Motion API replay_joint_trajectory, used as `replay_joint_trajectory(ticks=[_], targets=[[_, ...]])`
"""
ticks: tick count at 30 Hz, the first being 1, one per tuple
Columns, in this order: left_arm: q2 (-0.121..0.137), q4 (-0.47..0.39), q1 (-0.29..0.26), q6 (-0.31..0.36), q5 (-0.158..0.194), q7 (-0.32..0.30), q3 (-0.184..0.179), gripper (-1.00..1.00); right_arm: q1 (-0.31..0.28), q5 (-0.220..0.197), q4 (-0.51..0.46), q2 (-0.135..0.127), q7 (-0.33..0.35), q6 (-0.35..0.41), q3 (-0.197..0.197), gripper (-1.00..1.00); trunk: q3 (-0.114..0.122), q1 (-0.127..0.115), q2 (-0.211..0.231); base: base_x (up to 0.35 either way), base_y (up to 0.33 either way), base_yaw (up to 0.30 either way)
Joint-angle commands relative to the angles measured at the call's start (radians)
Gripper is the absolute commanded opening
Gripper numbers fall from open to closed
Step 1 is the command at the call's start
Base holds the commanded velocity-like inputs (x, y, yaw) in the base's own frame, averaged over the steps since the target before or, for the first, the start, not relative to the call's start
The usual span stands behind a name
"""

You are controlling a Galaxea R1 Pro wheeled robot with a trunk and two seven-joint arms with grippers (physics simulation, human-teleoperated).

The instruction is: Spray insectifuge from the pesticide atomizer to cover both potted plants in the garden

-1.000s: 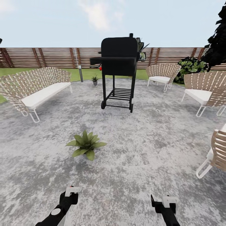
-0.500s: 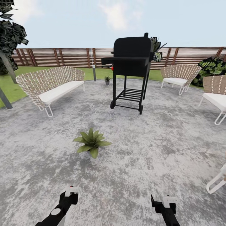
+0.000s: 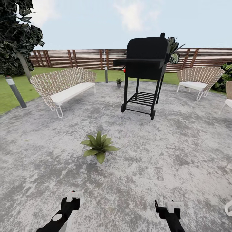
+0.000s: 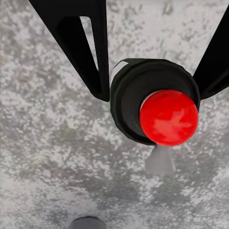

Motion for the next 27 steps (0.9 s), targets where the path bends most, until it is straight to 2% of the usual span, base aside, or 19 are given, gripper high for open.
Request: replay_joint_trajectory(ticks=[1,3,4,5,6,7,9,10,12,14,15,18,20,21,23,24,27], targets=[[-0.001,0.001,-0.001,-0.001,-0.002,-0.002,0.000,-1.00,0.000,0.002,-0.001,0.000,-0.003,-0.003,0.002,1.00,-0.001,0.000,0.000,0.002,-0.001,0.005],[-0.001,0.001,-0.001,0.003,-0.003,-0.002,0.000,-1.00,0.000,0.003,-0.001,0.000,-0.004,-0.003,0.002,1.00,-0.001,0.000,0.000,0.001,0.000,0.002],[0.003,0.002,-0.008,0.005,-0.011,-0.005,-0.007,-1.00,0.000,0.084,-0.003,0.000,-0.003,-0.003,0.018,1.00,-0.001,0.000,0.000,0.000,0.000,0.000],[0.004,0.002,-0.009,0.005,-0.015,-0.012,-0.010,-1.00,-0.001,0.135,-0.007,0.001,-0.003,-0.002,0.045,1.00,-0.001,0.000,0.000,0.000,0.000,0.000],[0.009,0.002,-0.011,0.005,-0.020,-0.027,-0.011,-1.00,-0.001,0.169,-0.012,0.001,-0.003,-0.002,0.066,1.00,-0.001,0.000,0.000,0.000,0.000,0.000],[0.022,0.001,-0.012,0.005,-0.030,-0.060,-0.012,-1.00,-0.001,0.200,-0.025,0.002,-0.002,-0.001,0.089,1.00,-0.001,0.000,0.000,0.000,0.000,0.000],[0.053,0.001,-0.013,0.007,-0.064,-0.163,-0.012,-1.00,-0.002,0.241,-0.065,0.004,0.009,0.002,0.130,1.00,-0.001,0.000,0.000,0.000,0.000,0.000],[0.076,0.001,-0.015,0.010,-0.093,-0.260,-0.012,-1.00,-0.002,0.257,-0.099,0.005,0.039,0.005,0.163,1.00,-0.001,0.000,0.000,0.000,0.000,0.000],[0.099,-0.001,-0.017,0.012,-0.128,-0.375,-0.012,-1.00,-0.003,0.268,-0.133,0.006,0.104,0.020,0.202,1.00,-0.001,0.000,0.000,0.000,0.000,0.000],[0.117,-0.013,-0.018,0.014,-0.162,-0.462,-0.012,-1.00,-0.013,0.272,-0.151,0.006,0.182,0.063,0.224,1.00,-0.001,0.000,0.000,0.000,0.000,0.000],[0.122,-0.018,-0.018,0.015,-0.172,-0.480,-0.012,-1.00,-0.017,0.273,-0.156,0.006,0.203,0.078,0.227,1.00,-0.001,0.000,0.000,0.000,0.000,0.000],[0.144,-0.058,-0.019,0.048,-0.249,-0.581,-0.012,-1.00,-0.056,0.275,-0.191,0.006,0.329,0.172,0.237,1.00,-0.001,0.000,0.000,0.000,0.000,0.000],[0.150,-0.096,-0.019,0.094,-0.312,-0.652,-0.012,-1.00,-0.083,0.274,-0.213,0.007,0.419,0.223,0.239,1.00,-0.001,0.000,0.000,0.000,0.000,0.000],[0.151,-0.107,-0.019,0.106,-0.329,-0.670,-0.012,-1.00,-0.090,0.274,-0.218,0.007,0.443,0.233,0.240,1.00,-0.001,0.000,0.000,0.000,0.000,0.000],[0.151,-0.149,-0.019,0.147,-0.397,-0.745,-0.012,-1.00,-0.115,0.274,-0.235,0.011,0.542,0.271,0.242,1.00,-0.001,0.000,0.000,0.000,0.000,0.000],[0.151,-0.160,-0.018,0.154,-0.414,-0.763,-0.012,-1.00,-0.121,0.275,-0.237,0.014,0.568,0.280,0.242,1.00,-0.001,0.000,0.000,0.000,0.000,0.000],[0.147,-0.212,-0.018,0.175,-0.498,-0.863,-0.012,-1.00,-0.149,0.290,-0.244,0.044,0.688,0.323,0.243,1.00,-0.001,0.000,0.000,0.000,0.000,0.000]])
